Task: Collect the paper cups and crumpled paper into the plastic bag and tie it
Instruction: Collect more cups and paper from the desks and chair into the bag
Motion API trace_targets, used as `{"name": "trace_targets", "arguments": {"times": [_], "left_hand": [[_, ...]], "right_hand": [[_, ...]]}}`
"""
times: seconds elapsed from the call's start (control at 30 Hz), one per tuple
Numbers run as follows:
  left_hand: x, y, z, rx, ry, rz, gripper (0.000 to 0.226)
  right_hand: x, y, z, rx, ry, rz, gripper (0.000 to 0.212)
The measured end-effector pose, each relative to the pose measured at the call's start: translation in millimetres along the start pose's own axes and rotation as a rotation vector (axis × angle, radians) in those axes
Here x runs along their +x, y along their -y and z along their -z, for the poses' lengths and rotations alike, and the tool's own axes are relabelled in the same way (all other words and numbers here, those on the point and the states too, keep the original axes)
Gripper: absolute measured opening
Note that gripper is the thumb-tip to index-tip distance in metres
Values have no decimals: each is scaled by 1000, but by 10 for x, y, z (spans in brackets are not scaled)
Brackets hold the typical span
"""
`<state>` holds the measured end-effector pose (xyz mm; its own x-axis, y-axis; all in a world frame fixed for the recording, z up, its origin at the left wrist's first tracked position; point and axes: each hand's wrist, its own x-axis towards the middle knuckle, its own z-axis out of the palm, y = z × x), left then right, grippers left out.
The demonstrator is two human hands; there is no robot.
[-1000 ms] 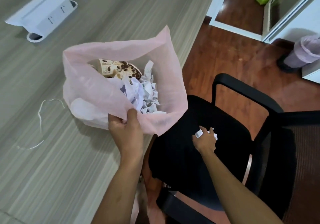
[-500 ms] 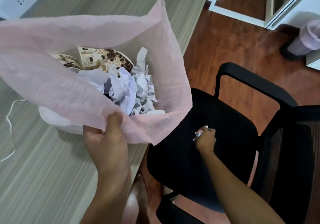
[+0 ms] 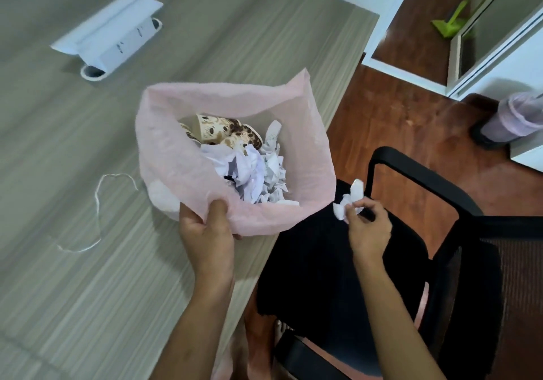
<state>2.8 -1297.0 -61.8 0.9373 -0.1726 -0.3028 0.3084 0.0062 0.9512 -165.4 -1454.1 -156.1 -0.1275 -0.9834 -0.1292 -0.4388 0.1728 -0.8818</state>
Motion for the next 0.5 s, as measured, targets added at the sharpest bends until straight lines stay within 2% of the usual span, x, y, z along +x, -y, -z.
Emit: {"name": "trace_targets", "arguments": {"times": [0.13,0.23,0.3,0.37,0.4,0.47,0.5], "left_hand": [[-34,-231,160,-4,-12,11,30],[-46,-410,255,13,-15,31,28],[-50,-512,301,22,-6,42,27],[-30,-610,316,52,3,35,37],[-1,-639,321,65,-2,29,40],[46,-710,331,92,1,6,23],[64,-750,343,106,-1,-1,16]], "right_hand": [[-243,1016,230,252,-1,233,9],[-531,1640,203,334,127,424,11],[-737,1889,30,307,276,474,17],[-891,2021,-196,169,543,491,30],[-932,2054,-306,-2,727,508,32],[-992,2081,-435,-362,1020,582,27],[-998,2086,-453,-421,1061,606,27]]}}
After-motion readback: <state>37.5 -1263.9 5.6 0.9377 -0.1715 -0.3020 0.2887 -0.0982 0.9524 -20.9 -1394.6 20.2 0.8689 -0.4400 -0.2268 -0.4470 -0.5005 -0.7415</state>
